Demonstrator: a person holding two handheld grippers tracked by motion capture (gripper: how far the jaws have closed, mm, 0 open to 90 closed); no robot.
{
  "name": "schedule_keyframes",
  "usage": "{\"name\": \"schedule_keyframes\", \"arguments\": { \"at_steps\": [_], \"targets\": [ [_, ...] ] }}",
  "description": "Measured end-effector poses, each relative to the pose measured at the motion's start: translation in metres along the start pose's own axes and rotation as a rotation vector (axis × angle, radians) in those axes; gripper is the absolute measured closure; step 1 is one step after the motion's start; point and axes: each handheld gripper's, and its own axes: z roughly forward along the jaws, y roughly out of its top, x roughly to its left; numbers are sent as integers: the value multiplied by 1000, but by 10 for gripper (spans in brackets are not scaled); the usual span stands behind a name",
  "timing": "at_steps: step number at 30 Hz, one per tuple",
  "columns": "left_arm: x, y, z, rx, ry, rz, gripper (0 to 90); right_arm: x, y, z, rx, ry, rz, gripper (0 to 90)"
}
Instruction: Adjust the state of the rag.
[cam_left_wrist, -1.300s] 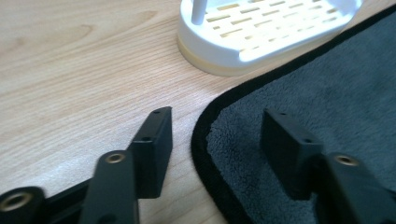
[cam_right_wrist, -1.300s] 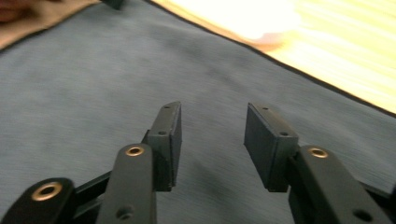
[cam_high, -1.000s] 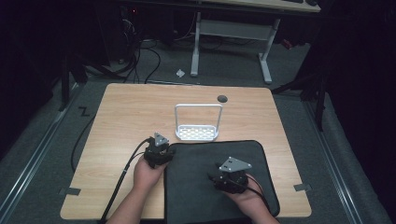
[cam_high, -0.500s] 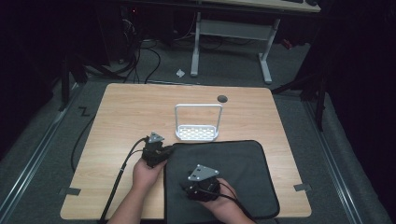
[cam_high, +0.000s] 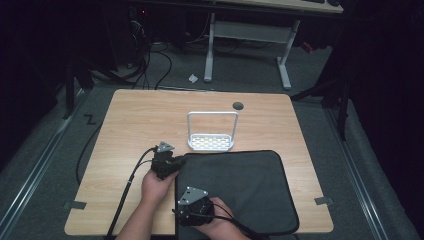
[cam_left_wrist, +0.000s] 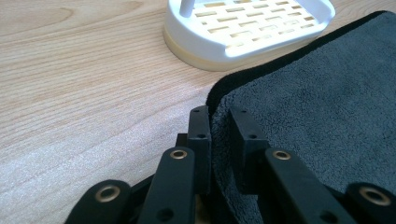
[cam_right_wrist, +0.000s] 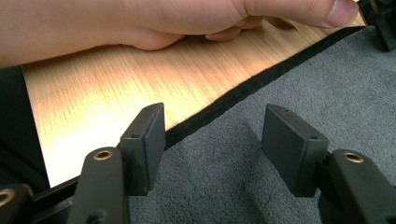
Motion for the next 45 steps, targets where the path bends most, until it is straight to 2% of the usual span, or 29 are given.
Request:
{"name": "schedule_keyframes", "arguments": {
  "at_steps": [6, 12, 19, 26, 31, 35, 37, 40, 45],
  "targets": [
    [0, 0, 0, 1, -2, -2, 792, -1, 0, 2, 0, 29, 31, 374],
    [1, 0, 0, -2, -4, -9, 788, 6, -1, 4, 9, 30, 1, 378],
    [1, 0, -1, -2, -9, -15, 788, 5, -3, -1, 9, 3, -27, 560],
    [2, -1, -1, -4, -14, -28, 788, 1, -6, -7, 9, -31, -50, 791],
    [4, -1, -1, -5, -20, -39, 788, -3, -6, -14, -19, -43, -49, 825],
    [4, -1, -2, -7, -28, -48, 805, -4, -2, -24, -73, -59, -56, 827],
    [7, -1, -3, -12, -50, -71, 818, -4, 1, -30, -101, -69, -50, 827],
    [11, -1, -8, -66, -68, -120, 831, -5, 7, -38, -146, -76, -45, 826],
    [11, 2, -12, -125, -105, -188, 837, -9, 15, -44, -185, -82, -49, 827]
  ]
}}
